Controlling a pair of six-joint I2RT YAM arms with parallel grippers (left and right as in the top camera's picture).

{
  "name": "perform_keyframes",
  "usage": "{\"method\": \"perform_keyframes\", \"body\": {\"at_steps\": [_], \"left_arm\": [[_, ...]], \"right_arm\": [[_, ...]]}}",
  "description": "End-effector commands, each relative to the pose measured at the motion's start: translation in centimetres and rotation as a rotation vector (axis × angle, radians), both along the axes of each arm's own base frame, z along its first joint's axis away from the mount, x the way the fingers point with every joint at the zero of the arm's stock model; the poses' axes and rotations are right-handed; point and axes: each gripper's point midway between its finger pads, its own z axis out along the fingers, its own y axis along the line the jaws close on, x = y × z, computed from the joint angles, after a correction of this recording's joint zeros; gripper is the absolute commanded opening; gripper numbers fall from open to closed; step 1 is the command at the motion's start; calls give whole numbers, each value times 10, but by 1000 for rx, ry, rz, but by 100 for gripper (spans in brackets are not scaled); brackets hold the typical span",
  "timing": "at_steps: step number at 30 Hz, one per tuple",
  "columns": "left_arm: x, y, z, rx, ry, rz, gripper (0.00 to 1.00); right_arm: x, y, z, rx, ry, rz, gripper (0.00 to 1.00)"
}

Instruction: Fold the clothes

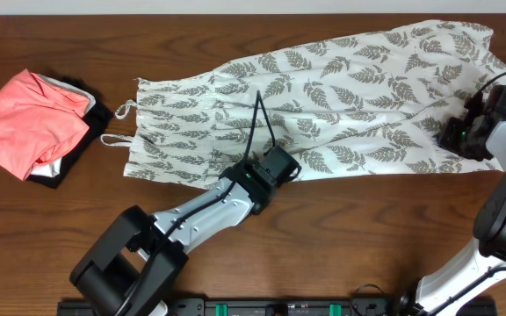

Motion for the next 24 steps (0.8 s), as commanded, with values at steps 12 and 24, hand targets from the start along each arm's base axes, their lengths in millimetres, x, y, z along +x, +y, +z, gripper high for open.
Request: {"method": "perform_keyframes", "body": {"at_steps": [12,24], "left_arm": [[8,9,0,41,-39,22,26],[4,11,-23,41,31,29,24]], "right_arm": [[-36,31,-47,102,154,11,29],[-36,32,-47,103,156,10,29]]}}
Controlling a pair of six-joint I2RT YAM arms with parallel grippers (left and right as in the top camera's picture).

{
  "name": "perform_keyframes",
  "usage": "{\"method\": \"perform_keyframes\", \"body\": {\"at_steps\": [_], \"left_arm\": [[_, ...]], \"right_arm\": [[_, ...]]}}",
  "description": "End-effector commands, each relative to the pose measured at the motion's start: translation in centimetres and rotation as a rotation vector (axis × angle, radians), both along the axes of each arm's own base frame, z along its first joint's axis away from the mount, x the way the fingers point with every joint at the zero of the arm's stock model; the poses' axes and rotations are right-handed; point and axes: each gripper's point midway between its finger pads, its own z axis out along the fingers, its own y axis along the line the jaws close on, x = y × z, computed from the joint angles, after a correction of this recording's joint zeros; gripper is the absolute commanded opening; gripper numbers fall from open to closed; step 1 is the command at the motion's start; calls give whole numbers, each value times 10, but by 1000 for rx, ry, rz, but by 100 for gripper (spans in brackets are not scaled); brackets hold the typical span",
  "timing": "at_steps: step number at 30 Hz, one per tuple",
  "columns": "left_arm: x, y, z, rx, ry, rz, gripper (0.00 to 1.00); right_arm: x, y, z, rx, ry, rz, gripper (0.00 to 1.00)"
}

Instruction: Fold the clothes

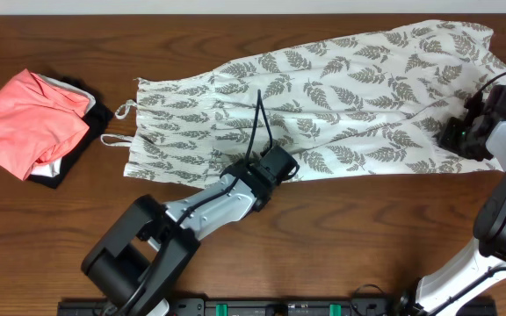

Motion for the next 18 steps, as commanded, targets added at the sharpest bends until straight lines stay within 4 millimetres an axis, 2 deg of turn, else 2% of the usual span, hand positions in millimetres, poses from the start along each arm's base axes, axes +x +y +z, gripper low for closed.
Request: {"method": "perform_keyframes", "body": {"at_steps": [1,12,16,18], "left_arm": [[-2,0,-3,-3,14,-2,24],[10,7,9,22,-44,23,21],[11,9,9,23,-42,31,6],[11,10,9,24,-42,33,6]], "right_arm": [[-36,31,-47,102,154,10,29],[-36,31,-47,102,155,10,29],[-36,31,-47,102,154,10,29],[-36,31,-47,102,154,10,29]]}}
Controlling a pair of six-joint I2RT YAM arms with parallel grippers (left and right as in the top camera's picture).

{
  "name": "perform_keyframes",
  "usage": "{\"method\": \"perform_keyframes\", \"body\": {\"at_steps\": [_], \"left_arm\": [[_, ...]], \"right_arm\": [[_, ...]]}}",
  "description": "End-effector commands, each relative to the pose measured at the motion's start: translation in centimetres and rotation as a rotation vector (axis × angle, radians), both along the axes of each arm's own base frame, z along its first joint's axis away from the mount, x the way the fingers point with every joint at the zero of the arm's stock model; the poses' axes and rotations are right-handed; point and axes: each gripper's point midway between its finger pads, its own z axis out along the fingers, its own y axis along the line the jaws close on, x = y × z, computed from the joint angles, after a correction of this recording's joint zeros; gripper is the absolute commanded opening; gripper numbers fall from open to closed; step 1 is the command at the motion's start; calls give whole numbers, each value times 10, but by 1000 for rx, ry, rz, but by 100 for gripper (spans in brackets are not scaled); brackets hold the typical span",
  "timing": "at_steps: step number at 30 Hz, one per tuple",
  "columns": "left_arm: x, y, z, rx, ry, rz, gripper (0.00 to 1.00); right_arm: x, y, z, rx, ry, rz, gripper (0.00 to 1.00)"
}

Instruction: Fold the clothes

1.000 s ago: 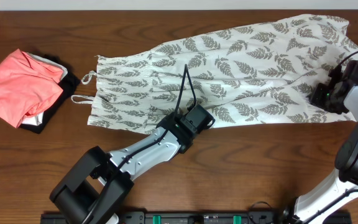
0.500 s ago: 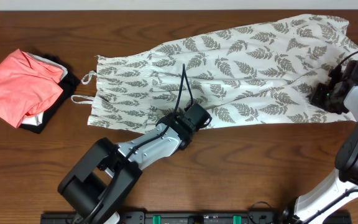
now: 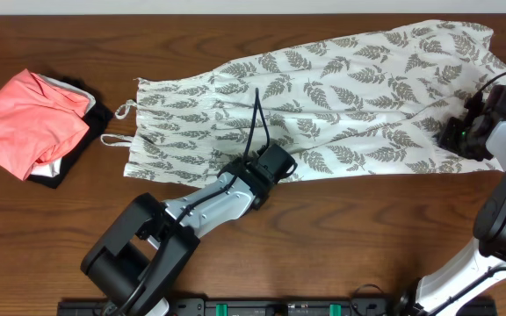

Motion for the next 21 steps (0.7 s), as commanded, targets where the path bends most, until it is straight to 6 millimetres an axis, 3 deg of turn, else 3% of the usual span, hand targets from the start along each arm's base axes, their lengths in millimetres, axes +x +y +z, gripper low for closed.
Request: {"method": "perform_keyframes", "body": {"at_steps": [1,6,11,15,21], "left_arm": [[7,2,8,1,-26,10,6],[10,-1,14,-11,-41,11,6],[24,-6,49,-55,-139,23,6],[36,1,73,-89,-201,53,6],[50,26,69,-77,-196,116,6]], "right_arm": [[-36,31,-47,102,154,10,29],[-36,31,-47,102,155,10,29],[-36,31,-47,102,155,9,29],[-36,30,-47,98,155,8,29],[-33,29,-44,95,145,8,28]]}}
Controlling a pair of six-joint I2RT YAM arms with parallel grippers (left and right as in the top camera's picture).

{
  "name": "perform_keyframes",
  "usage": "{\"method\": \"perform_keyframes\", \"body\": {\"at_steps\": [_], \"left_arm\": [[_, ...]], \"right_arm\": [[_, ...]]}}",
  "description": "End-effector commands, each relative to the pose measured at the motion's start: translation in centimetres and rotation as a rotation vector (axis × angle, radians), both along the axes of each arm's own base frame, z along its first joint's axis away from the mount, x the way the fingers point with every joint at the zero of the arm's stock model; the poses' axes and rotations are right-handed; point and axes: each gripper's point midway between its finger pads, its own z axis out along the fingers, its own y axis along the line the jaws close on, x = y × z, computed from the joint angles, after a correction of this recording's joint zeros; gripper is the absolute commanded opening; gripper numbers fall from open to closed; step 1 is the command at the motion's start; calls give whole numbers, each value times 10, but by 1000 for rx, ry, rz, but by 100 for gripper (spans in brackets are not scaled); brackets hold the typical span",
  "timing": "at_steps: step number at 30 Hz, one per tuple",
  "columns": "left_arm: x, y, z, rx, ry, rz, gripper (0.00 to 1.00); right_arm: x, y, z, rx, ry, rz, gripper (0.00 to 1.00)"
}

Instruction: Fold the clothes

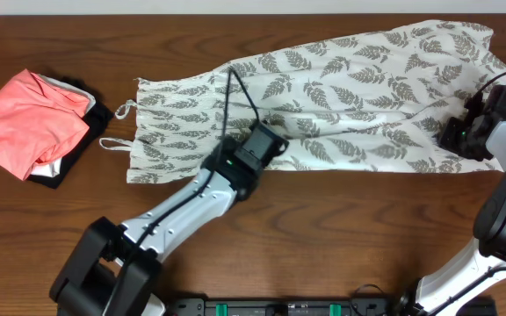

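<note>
A white dress with a grey fern print lies spread across the table, with its straps at the left end. My left gripper is over the dress's near hem at mid-length. Its fingers are hidden under the wrist, and the hem there is drawn up under it. My right gripper sits on the dress's near right corner, where creases gather toward it.
A coral garment lies bundled on top of black and white clothes at the table's left end. Bare wood runs along the near side. The right arm rises along the right edge.
My left gripper has moved up and to the left, further onto the dress. The near hem beside it now lies a little farther from the table's front edge. The right gripper has not moved.
At all three earlier moments my left gripper stayed at the dress's near hem, barely shifting, while the right gripper rested on the near right corner. Now the left gripper is farther in over the cloth and the hem has moved with it.
</note>
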Motion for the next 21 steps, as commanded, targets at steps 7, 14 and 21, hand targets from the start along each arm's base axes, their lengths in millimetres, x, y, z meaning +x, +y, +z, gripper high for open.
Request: {"method": "perform_keyframes", "body": {"at_steps": [7,14,21], "left_arm": [[31,27,-3,-34,-24,73,6],[37,33,-24,-38,11,94,6],[34,35,-33,-27,34,102,6]], "right_arm": [[-24,25,-27,77,102,8,28],[-12,20,-6,52,46,9,28],[-8,18,4,37,21,18,28]]}}
